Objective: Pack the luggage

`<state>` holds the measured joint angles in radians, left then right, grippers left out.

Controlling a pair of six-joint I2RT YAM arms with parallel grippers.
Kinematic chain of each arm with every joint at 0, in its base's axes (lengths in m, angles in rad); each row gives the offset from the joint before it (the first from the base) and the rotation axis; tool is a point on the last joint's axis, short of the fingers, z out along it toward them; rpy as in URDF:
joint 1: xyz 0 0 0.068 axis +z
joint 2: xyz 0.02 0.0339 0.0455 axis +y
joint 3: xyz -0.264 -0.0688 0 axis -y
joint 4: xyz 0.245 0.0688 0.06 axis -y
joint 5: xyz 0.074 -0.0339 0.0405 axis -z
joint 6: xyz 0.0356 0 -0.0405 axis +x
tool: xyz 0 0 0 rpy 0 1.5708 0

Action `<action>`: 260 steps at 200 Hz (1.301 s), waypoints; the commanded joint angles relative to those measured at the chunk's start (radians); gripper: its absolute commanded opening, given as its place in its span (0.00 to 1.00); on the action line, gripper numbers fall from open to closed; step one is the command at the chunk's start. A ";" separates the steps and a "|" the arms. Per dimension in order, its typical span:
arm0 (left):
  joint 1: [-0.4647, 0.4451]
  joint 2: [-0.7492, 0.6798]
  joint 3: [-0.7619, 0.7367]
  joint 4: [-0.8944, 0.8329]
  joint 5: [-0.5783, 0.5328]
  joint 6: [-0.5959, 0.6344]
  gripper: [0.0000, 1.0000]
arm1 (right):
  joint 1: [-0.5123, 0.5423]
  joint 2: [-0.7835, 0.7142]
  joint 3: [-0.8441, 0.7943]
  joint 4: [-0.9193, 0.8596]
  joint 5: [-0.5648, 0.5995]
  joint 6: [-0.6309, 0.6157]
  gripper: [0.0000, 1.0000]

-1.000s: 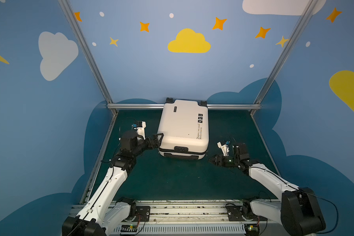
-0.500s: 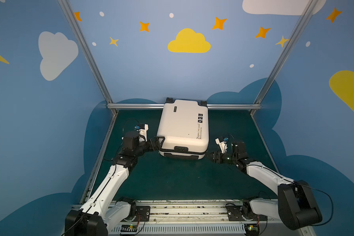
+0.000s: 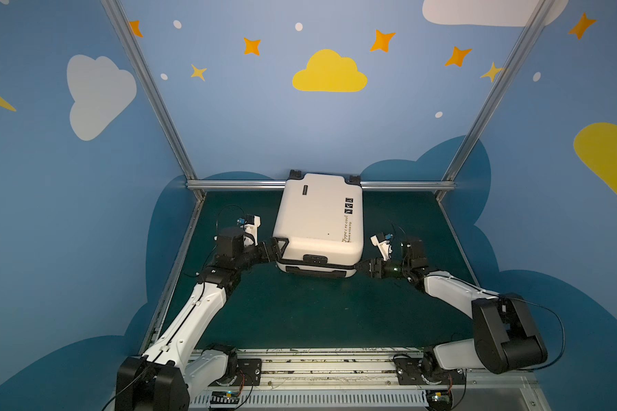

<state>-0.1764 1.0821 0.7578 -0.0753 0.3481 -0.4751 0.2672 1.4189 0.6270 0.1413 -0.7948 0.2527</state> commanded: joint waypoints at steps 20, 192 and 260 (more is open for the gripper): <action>0.006 0.008 0.029 0.020 0.016 -0.005 1.00 | -0.002 0.013 0.004 0.040 -0.012 0.003 0.50; 0.007 0.019 0.043 0.042 0.029 -0.010 1.00 | 0.046 -0.082 -0.070 -0.047 0.240 0.075 0.46; 0.008 0.030 0.050 0.050 0.039 -0.011 1.00 | 0.215 -0.301 -0.121 -0.121 0.614 -0.001 0.49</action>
<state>-0.1738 1.1019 0.7723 -0.0437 0.3698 -0.4942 0.4290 1.1584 0.5251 0.0650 -0.3698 0.3012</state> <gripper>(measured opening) 0.996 0.491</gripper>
